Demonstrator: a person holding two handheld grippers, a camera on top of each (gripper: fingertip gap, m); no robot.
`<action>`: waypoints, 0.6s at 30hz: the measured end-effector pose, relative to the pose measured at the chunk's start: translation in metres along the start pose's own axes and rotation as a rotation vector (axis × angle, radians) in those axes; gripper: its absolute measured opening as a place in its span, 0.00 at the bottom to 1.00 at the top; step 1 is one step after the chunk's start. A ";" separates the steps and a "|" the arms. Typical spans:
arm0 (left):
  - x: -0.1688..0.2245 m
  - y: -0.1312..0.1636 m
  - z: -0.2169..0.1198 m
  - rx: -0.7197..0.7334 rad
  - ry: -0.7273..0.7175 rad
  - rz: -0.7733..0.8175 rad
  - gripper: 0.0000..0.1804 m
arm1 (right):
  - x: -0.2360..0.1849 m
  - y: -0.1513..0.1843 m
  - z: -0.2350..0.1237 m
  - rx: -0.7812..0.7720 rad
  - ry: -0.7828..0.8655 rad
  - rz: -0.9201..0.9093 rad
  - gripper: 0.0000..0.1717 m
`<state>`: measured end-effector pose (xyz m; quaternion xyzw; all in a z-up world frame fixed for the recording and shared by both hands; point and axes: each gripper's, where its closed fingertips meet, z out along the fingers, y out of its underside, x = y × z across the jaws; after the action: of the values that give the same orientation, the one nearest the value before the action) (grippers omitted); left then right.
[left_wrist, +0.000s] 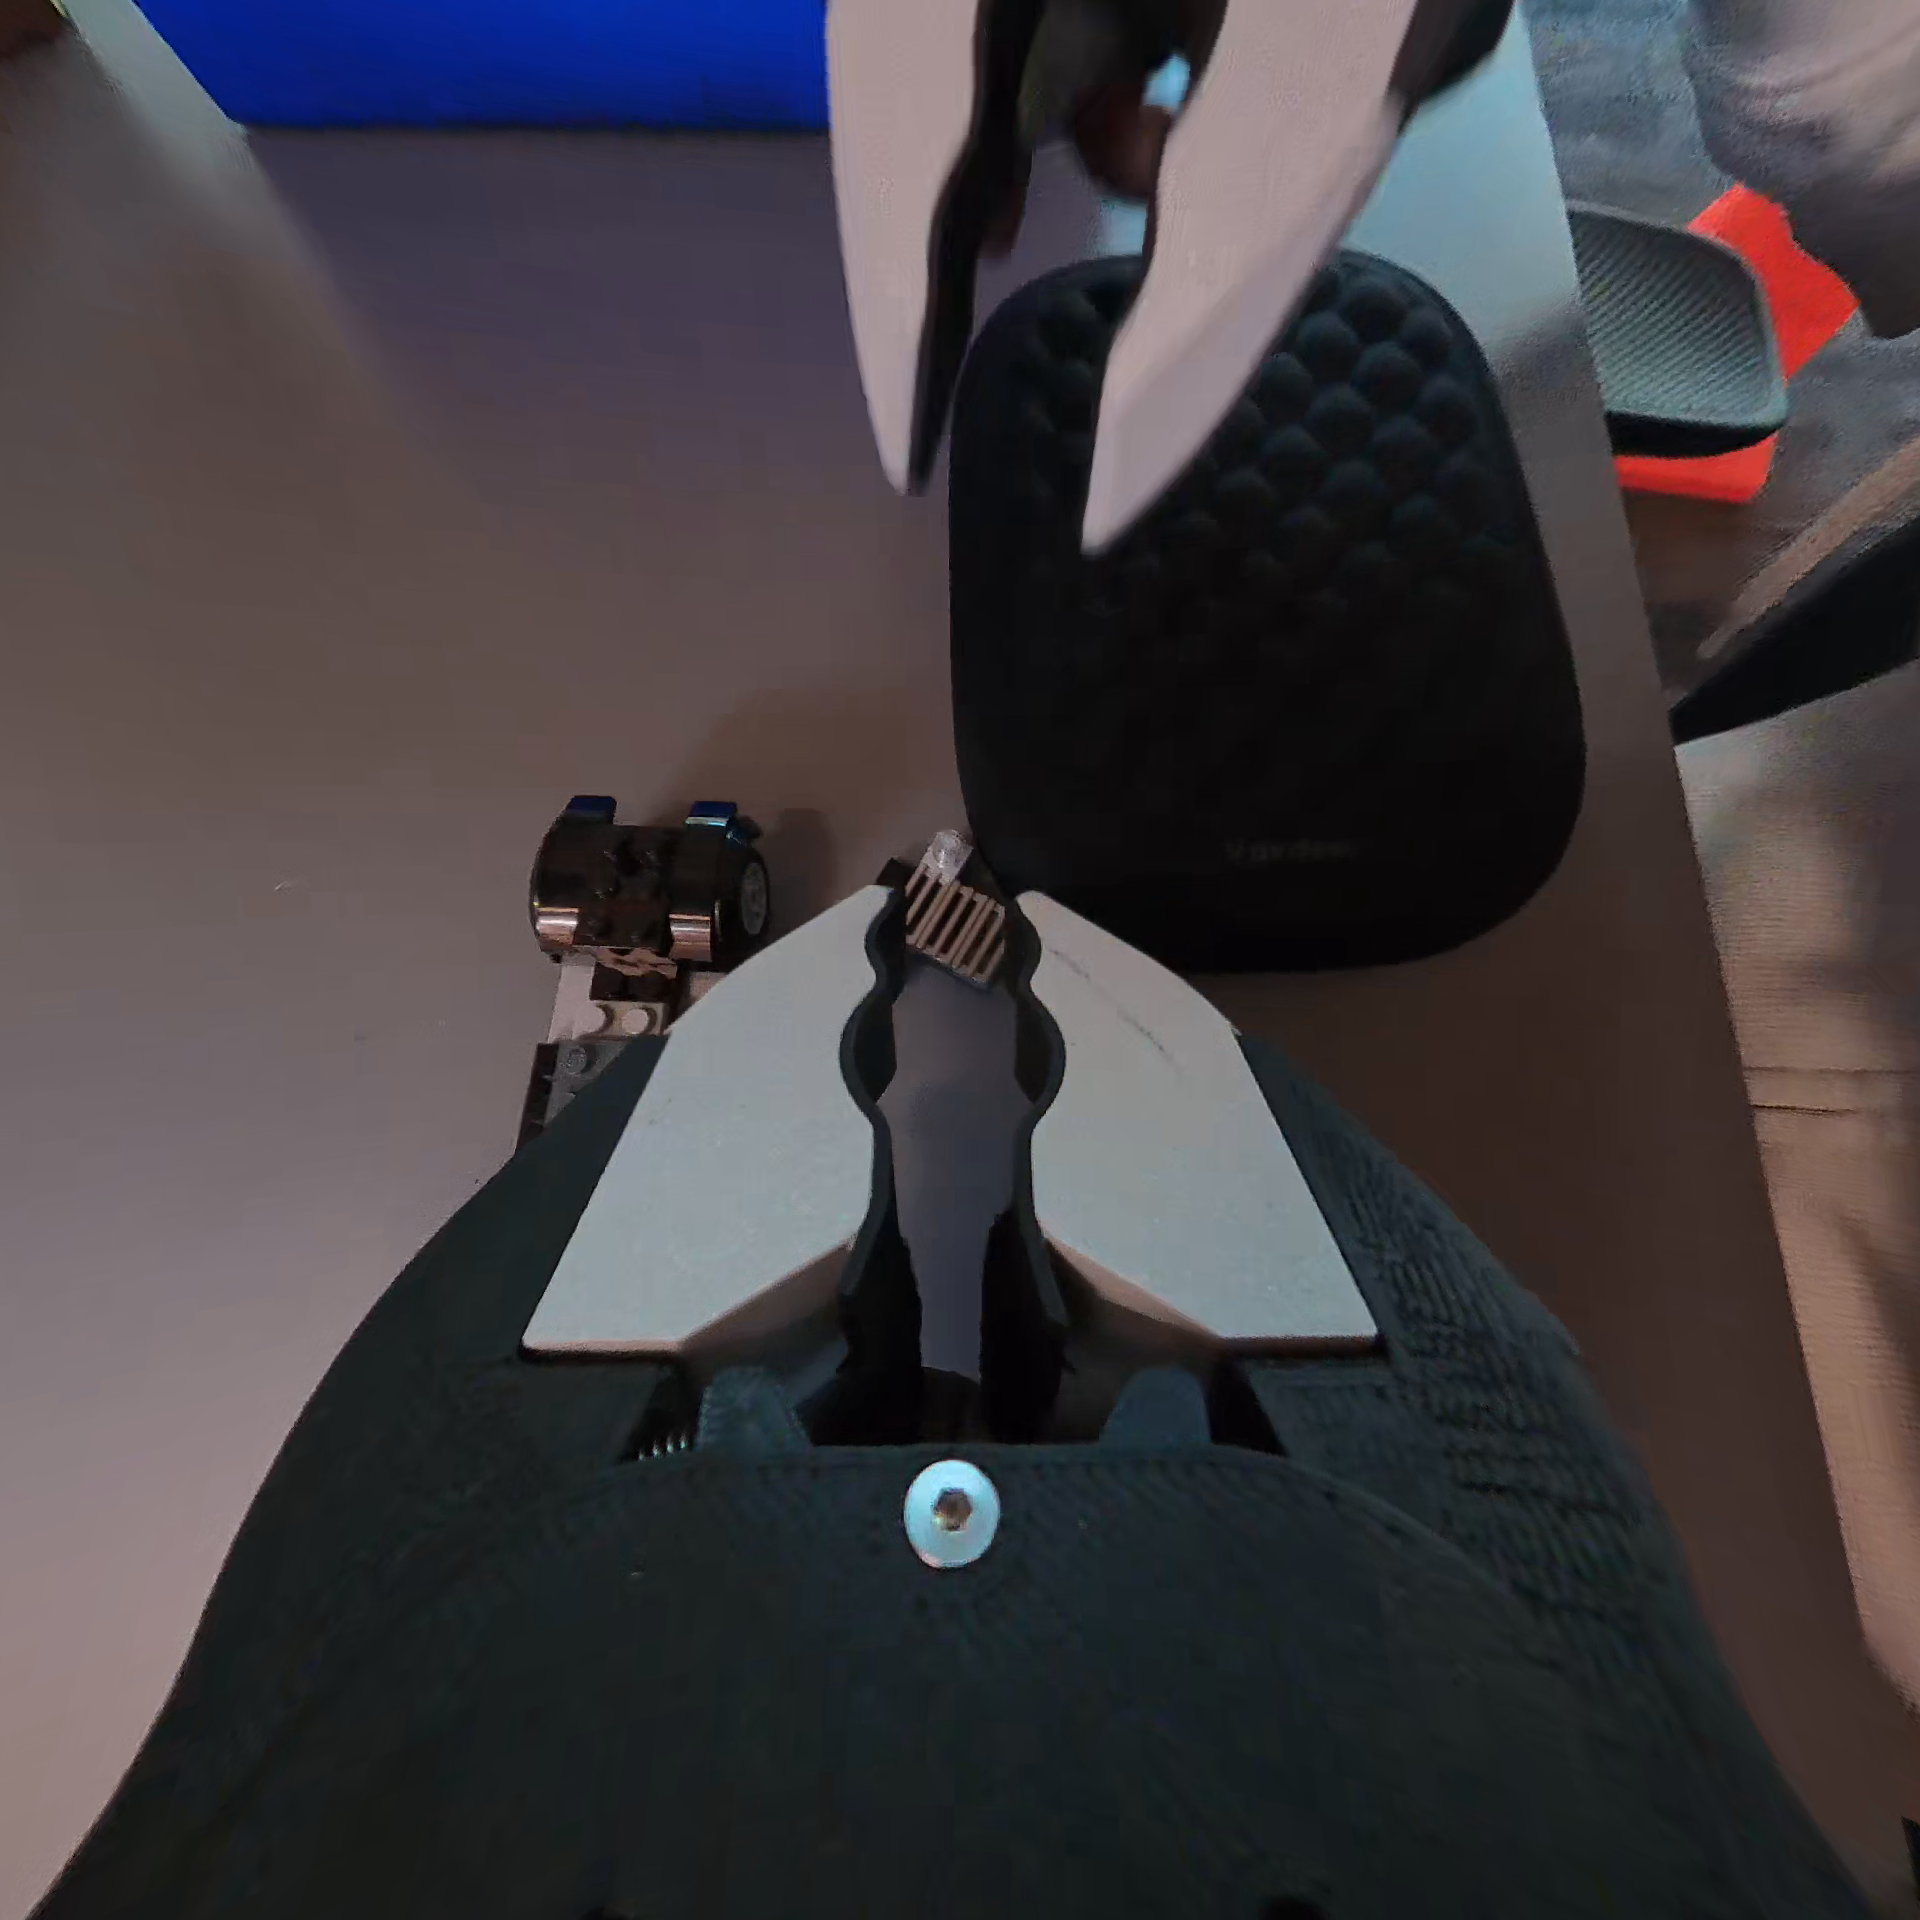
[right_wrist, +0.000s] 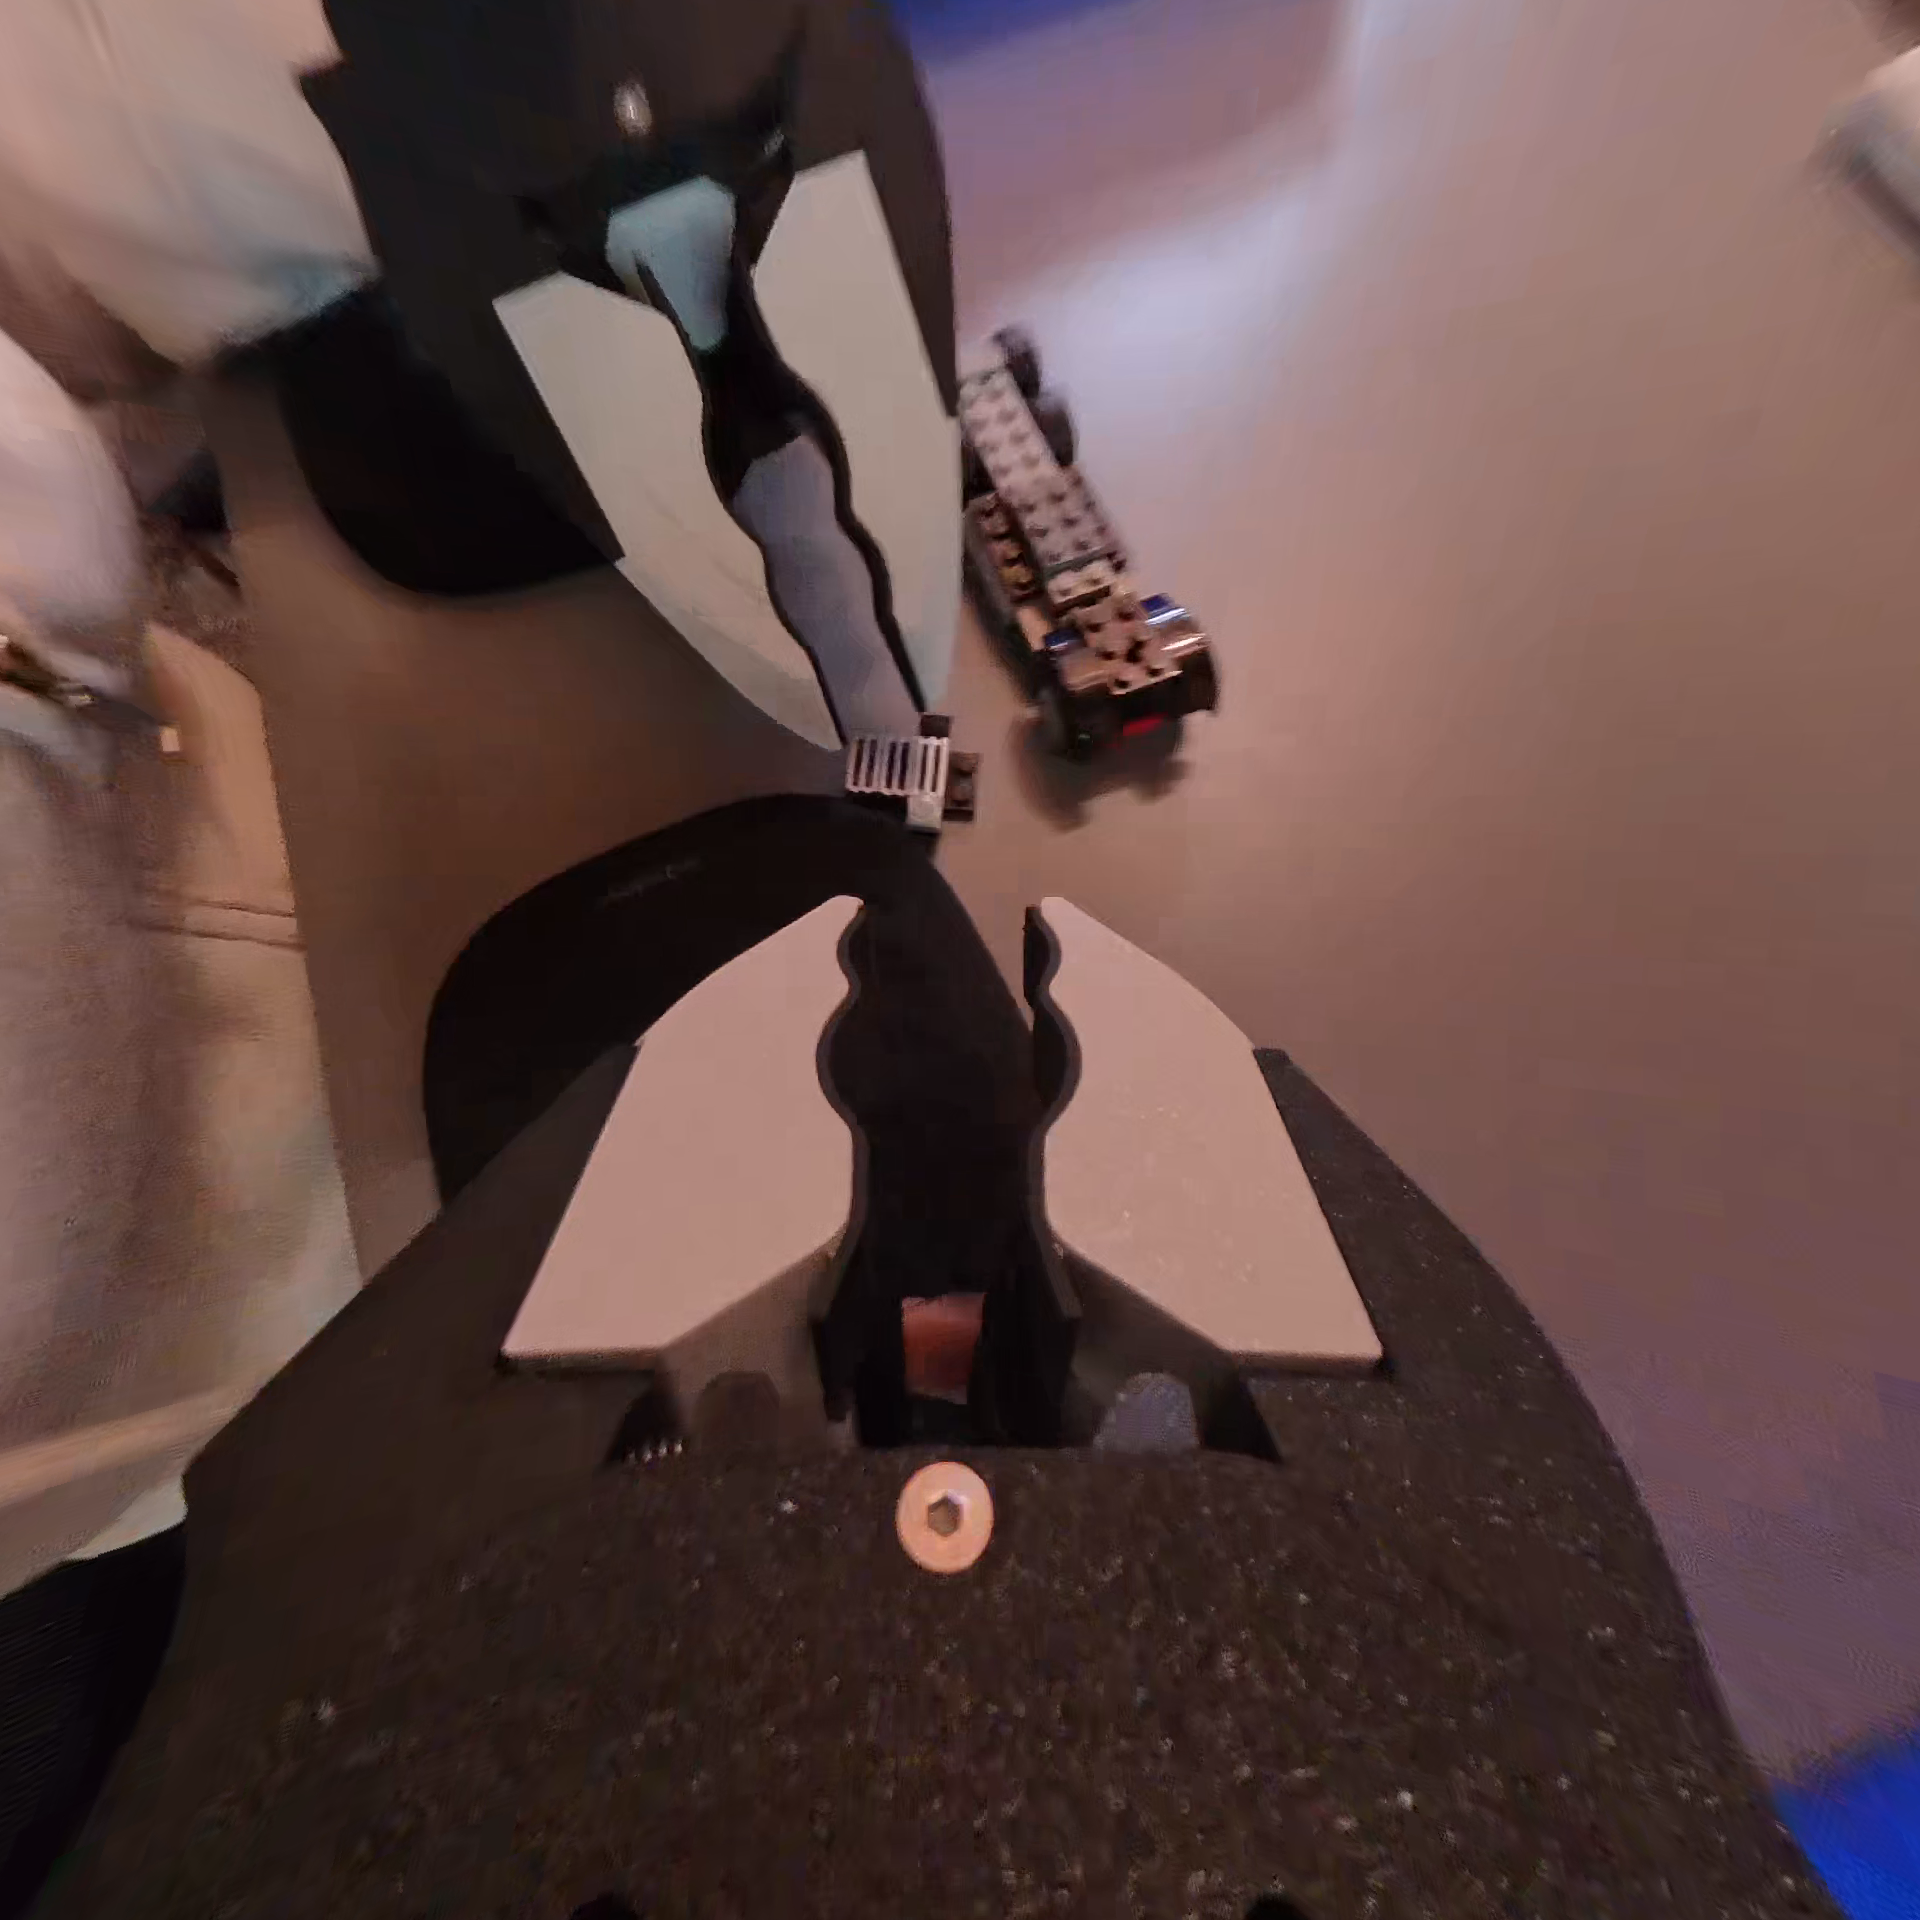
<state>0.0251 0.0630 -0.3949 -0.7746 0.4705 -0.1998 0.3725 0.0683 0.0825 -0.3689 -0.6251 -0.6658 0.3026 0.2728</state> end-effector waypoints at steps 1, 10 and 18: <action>0.000 0.002 0.002 -0.016 -0.006 0.002 0.10 | -0.002 0.001 0.015 -0.030 -0.020 0.006 0.15; -0.005 0.010 0.008 -0.079 -0.047 -0.006 0.05 | -0.002 0.006 0.056 -0.169 -0.077 0.105 0.10; -0.005 0.010 0.009 -0.078 -0.036 -0.022 0.03 | 0.000 0.005 0.065 -0.207 -0.028 -0.030 0.05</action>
<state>0.0228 0.0683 -0.4082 -0.7971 0.4625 -0.1715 0.3483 0.0238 0.0784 -0.4157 -0.6355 -0.7067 0.2367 0.2018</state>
